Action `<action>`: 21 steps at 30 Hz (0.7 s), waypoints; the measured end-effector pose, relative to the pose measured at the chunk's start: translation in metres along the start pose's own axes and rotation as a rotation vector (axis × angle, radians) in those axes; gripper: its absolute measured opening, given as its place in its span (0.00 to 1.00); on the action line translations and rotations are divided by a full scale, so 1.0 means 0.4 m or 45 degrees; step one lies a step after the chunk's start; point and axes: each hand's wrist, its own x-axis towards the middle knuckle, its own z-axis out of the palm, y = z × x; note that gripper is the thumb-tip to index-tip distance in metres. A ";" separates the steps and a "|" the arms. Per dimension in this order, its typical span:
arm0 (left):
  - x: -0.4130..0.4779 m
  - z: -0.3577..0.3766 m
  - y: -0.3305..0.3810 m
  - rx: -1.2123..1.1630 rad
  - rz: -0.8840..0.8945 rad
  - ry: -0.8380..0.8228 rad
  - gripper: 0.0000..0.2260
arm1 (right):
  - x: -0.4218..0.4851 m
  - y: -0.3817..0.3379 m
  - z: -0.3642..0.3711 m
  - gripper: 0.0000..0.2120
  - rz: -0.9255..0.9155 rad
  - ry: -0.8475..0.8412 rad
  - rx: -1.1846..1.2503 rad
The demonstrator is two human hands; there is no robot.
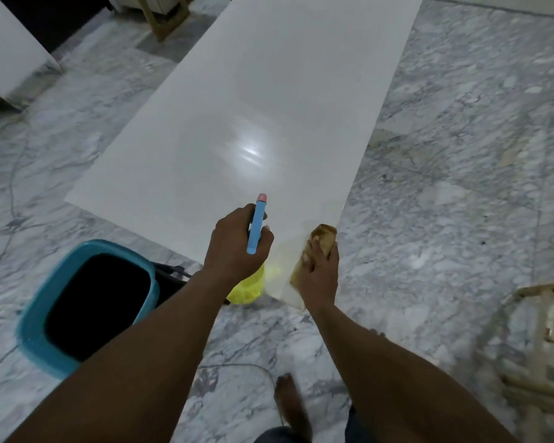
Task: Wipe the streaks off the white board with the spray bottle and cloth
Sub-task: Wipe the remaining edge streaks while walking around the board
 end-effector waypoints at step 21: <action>-0.163 0.011 -0.028 -0.017 0.062 -0.068 0.07 | -0.331 0.222 -0.040 0.24 -0.380 -0.077 -0.239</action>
